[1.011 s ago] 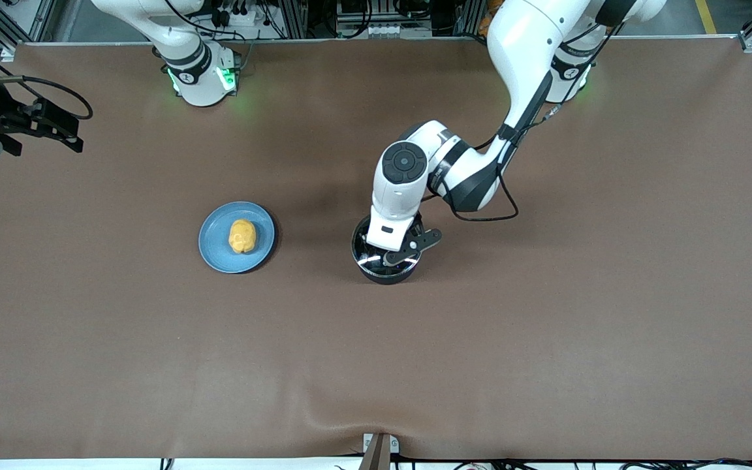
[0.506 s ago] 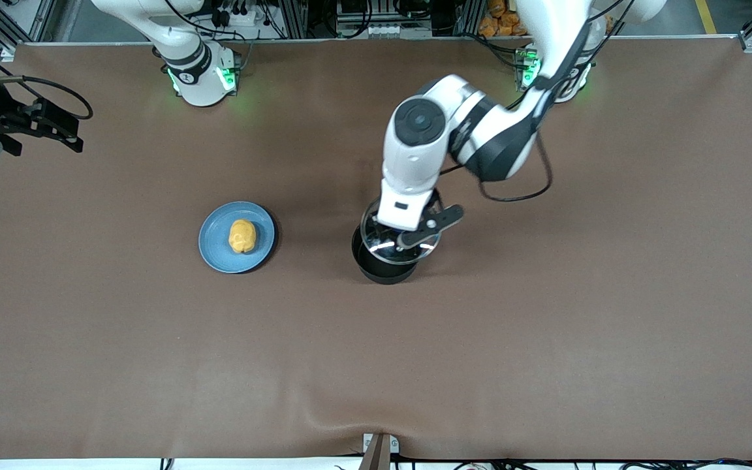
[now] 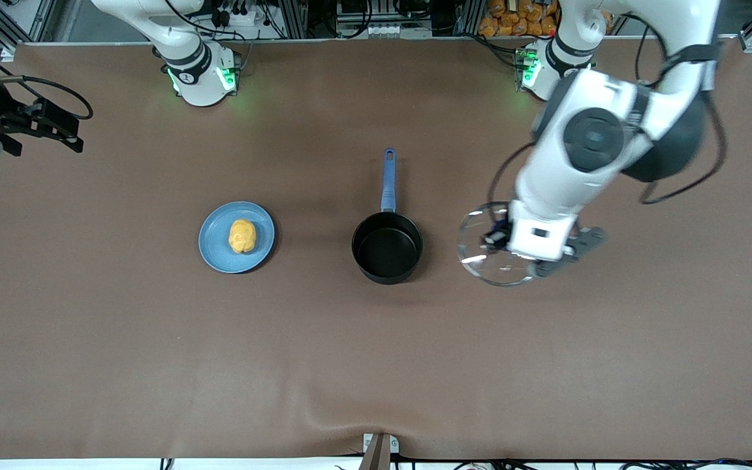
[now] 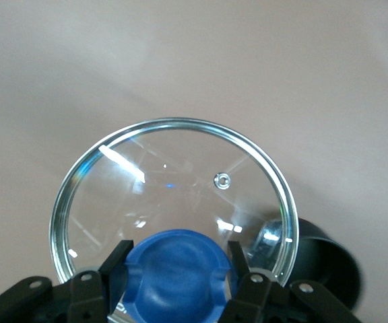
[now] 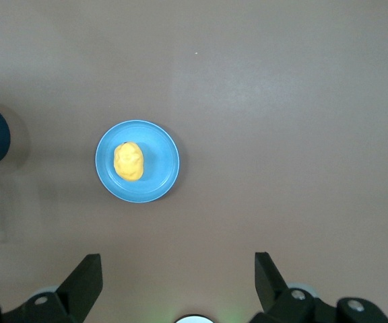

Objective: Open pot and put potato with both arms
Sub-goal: 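Lift the glass lid off the saucepan with the left gripper, then set the lid on the table while the right gripper reaches the potato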

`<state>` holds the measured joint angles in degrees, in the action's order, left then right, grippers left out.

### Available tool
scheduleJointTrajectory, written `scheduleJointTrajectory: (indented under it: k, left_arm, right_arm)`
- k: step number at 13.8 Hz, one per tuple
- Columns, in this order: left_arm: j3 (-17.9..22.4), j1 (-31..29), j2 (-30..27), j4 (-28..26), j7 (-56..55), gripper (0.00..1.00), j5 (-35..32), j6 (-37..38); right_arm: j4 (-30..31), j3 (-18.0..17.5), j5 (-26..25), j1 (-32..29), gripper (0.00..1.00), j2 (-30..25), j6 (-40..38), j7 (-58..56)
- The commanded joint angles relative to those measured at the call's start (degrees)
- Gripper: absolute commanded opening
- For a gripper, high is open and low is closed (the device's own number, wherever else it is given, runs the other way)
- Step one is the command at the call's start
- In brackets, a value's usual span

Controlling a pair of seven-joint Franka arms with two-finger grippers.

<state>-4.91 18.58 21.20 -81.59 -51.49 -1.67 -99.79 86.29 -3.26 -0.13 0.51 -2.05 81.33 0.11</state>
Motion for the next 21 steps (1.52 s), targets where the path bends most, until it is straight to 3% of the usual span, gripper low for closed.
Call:
scheduleJointTrajectory:
  k: [1, 4, 12, 17, 21]
  left_arm:
    - [-0.89, -6.07, -1.69, -2.87, 7.86, 0.00, -0.79, 0.74]
    - [-1.07, -12.50, -0.89, -8.03, 16.75, 0.00, 0.08, -4.77]
    - [-1.07, -18.66, -0.81, -28.08, 24.93, 0.00, -0.17, -26.57]
    - [-1.07, -22.43, 1.65, -32.23, 29.95, 0.00, -0.26, -32.74]
    - [-1.07, -23.50, 1.92, -33.63, 31.72, 0.00, -0.26, -35.11]
  right_arm:
    - [-1.48, -0.61, 0.13, -0.78, 1.00, 1.87, -0.30, -0.72]
    - [-1.48, -0.61, 0.74, -1.04, 1.00, 5.20, -0.39, -0.72]
    - [0.28, -0.87, 0.92, 0.28, 1.00, 8.28, -0.30, -0.02]
    - [0.89, -0.87, 1.10, 2.28, 1.00, 11.71, 1.63, 0.59]
    - [10.19, -0.96, 4.08, 4.05, 1.00, 11.37, 12.77, 3.14]
